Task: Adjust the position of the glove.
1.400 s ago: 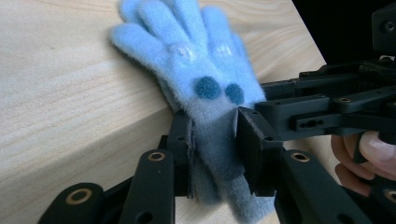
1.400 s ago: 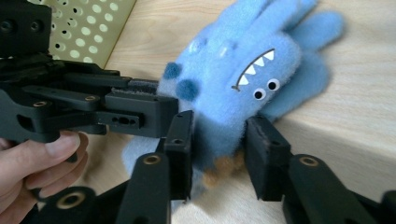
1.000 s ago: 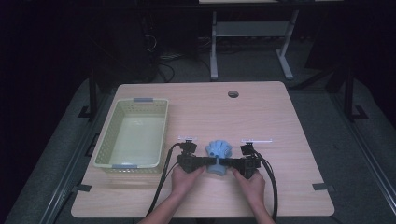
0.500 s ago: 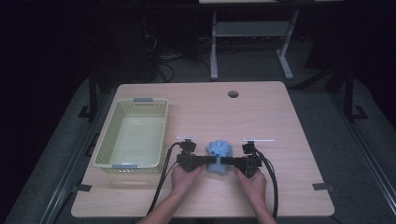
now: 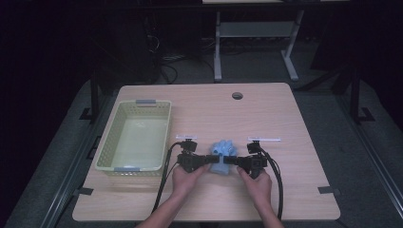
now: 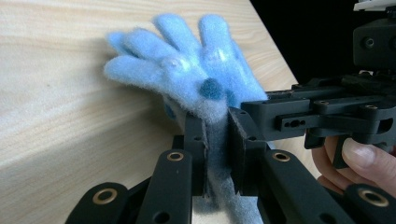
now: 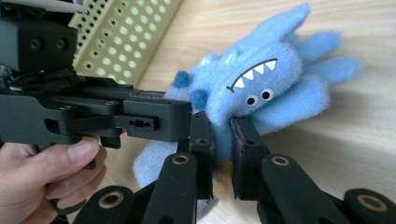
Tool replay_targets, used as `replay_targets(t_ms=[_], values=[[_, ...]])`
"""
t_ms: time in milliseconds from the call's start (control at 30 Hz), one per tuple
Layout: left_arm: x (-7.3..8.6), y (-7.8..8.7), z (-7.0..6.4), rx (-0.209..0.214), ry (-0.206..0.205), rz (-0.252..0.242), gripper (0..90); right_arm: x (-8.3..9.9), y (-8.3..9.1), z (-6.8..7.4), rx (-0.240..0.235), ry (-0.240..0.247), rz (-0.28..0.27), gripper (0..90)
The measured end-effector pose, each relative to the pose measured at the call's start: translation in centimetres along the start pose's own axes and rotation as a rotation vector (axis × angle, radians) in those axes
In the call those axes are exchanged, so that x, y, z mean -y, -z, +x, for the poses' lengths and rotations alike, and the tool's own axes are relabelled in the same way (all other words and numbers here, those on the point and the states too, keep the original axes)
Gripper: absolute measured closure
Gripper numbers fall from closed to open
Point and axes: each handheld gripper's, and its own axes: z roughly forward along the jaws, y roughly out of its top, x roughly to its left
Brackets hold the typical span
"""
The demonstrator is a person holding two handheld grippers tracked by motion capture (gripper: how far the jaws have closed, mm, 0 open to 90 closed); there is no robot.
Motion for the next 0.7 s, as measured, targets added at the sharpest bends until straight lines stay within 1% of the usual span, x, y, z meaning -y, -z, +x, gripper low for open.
replay_targets(t_ms=[67,133,267,300,367,500,633,700], values=[[-0.2,0.3,-0.2,0.005,-0.008,-0.004,78.4,-0.1,0.1,0.2,-0.012,-0.002,-0.006,81.0],[-0.4,0.6,-0.4,0.006,-0.018,-0.010,78.5,-0.3,0.2,0.5,-0.011,0.000,-0.007,81.0],[-1.0,1.4,-1.0,0.011,-0.033,-0.029,78.5,-0.9,0.6,1.1,-0.024,0.015,-0.025,81.1],[-1.2,1.7,-1.1,0.013,-0.039,-0.033,78.5,-1.0,0.7,1.3,-0.031,0.012,-0.031,81.1],[-1.5,2.1,-1.4,0.013,-0.051,-0.039,78.5,-1.3,0.9,1.7,-0.032,0.023,-0.034,81.1],[-2.0,3.0,-1.6,0.013,-0.054,-0.055,78.5,-1.9,1.1,2.6,-0.041,0.034,-0.042,81.1],[-2.4,3.9,-1.8,0.010,-0.063,-0.068,78.5,-2.5,1.0,3.5,-0.043,0.058,-0.046,81.2],[-2.6,4.2,-1.8,0.008,-0.065,-0.075,78.5,-2.8,0.9,3.8,-0.047,0.057,-0.047,81.2]])
